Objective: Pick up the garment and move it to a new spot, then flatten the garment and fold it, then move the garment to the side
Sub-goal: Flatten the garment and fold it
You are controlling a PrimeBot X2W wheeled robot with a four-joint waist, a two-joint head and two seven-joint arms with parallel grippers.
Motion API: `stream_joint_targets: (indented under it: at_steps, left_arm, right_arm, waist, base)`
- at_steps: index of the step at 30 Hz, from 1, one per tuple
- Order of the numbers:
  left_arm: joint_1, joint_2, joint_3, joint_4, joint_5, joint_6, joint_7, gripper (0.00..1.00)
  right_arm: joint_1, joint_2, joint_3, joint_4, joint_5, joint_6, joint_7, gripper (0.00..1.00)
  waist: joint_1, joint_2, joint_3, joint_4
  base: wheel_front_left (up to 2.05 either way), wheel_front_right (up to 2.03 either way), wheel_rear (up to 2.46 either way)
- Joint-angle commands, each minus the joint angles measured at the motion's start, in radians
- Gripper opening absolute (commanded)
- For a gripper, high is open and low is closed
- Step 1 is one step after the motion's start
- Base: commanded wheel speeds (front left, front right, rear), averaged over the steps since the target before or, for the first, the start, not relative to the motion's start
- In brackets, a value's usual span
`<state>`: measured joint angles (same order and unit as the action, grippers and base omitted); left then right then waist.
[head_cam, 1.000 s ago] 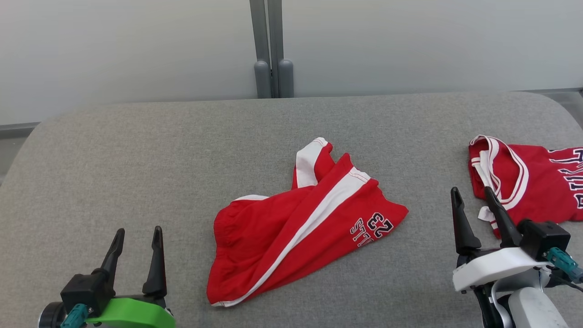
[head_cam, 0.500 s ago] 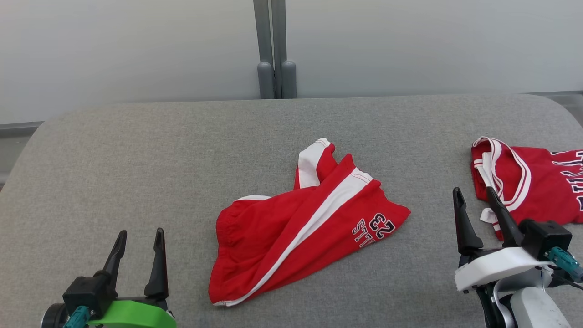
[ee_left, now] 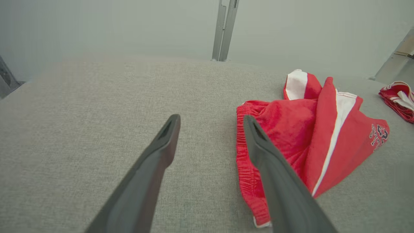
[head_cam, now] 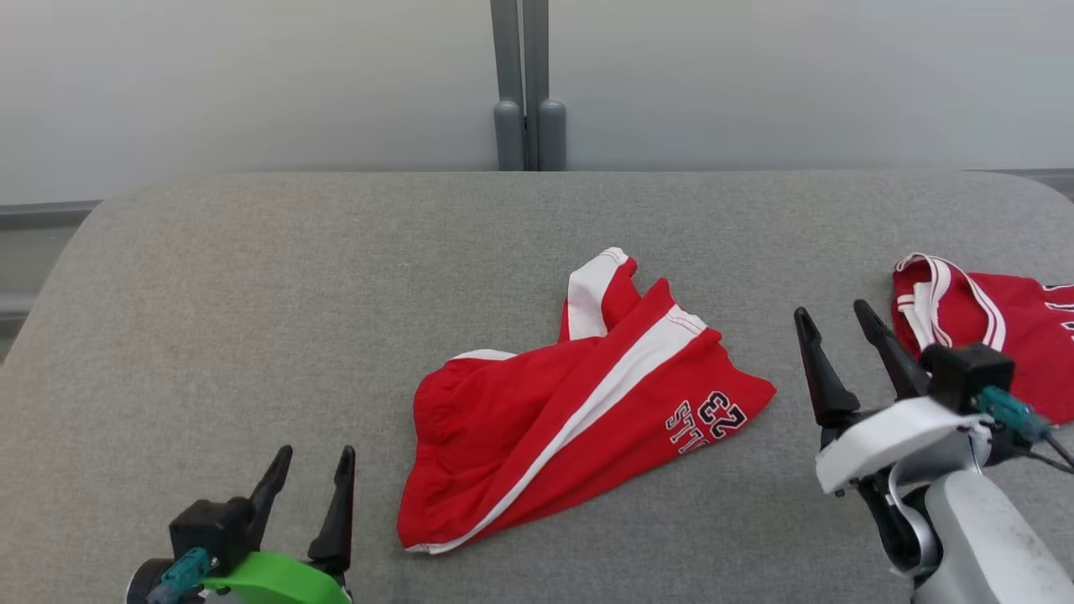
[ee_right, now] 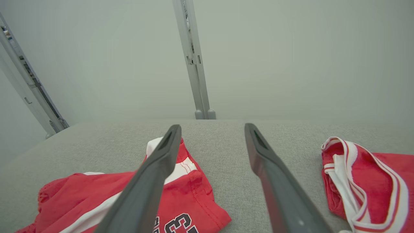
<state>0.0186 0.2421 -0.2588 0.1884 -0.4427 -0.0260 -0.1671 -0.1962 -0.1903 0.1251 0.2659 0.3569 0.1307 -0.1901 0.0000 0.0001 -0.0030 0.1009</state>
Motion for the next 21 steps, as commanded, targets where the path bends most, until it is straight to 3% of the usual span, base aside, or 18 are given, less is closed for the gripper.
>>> stream_joint_targets:
  at_steps: [1, 10, 15, 21]
  left_arm:
    - [-0.021, 0.012, -0.010, -0.001, -0.007, -0.017, 0.026, 1.00]
    - [-0.047, 0.046, -0.127, -0.030, -0.084, -0.091, 0.232, 1.00]
    - [-0.080, 0.069, -0.229, -0.056, -0.141, -0.105, 0.308, 1.00]
    - [-0.147, 0.093, -0.339, -0.050, -0.204, -0.105, 0.323, 1.00]
  right_arm:
    - [-0.037, -0.027, 0.032, 0.017, 0.017, 0.000, 0.045, 1.00]
    - [-0.241, -0.138, 0.189, 0.171, 0.201, 0.000, 0.329, 1.00]
    - [-0.339, -0.177, 0.248, 0.274, 0.284, 0.000, 0.458, 1.00]
    - [-0.421, -0.202, 0.301, 0.358, 0.370, 0.000, 0.563, 1.00]
  waist:
    - [0.0000, -0.0001, 0.026, 0.029]
    - [0.0000, -0.0001, 0.082, 0.121]
    - [0.0000, -0.0001, 0.122, 0.164]
    - [0.0000, -0.0001, 0.160, 0.195]
  base:
    - [0.00, 0.00, 0.00]
    - [0.00, 0.00, 0.00]
    - [0.00, 0.00, 0.00]
    - [0.00, 0.00, 0.00]
